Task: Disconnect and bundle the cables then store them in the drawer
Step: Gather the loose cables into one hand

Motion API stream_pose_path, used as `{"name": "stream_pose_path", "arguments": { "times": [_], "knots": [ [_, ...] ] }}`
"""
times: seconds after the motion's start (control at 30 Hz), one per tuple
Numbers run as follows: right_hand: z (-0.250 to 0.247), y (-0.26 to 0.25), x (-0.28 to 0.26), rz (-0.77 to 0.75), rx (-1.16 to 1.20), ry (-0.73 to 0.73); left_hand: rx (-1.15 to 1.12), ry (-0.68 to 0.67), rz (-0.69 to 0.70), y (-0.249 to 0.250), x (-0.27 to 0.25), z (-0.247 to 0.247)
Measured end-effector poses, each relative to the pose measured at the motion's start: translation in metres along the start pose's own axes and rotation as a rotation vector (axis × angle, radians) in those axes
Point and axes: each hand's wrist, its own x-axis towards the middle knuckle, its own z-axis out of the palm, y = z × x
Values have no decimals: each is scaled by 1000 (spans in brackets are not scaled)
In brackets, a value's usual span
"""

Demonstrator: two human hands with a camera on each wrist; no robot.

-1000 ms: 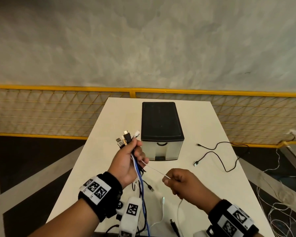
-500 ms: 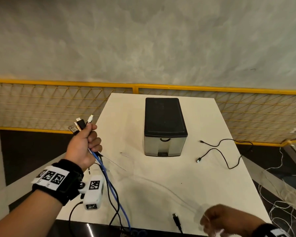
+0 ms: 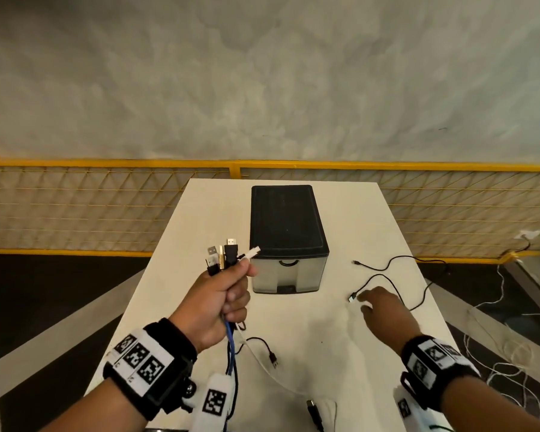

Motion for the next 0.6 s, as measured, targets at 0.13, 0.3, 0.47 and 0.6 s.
{"name": "stream_pose_path", "arguments": {
  "times": [0.13, 0.3, 0.47, 0.6],
  "knots": [
    [-17, 12, 40, 278, 32, 186, 78, -19, -34, -3, -8, 11],
    [-12, 39, 77, 552, 232, -37, 104, 30, -162, -4, -8, 5],
    [2, 11, 67, 575, 741, -189, 86, 137, -318, -12, 9, 6],
    [-13, -46, 34, 447, 1187, -85, 32, 179, -399, -21, 26, 10]
  ]
}}
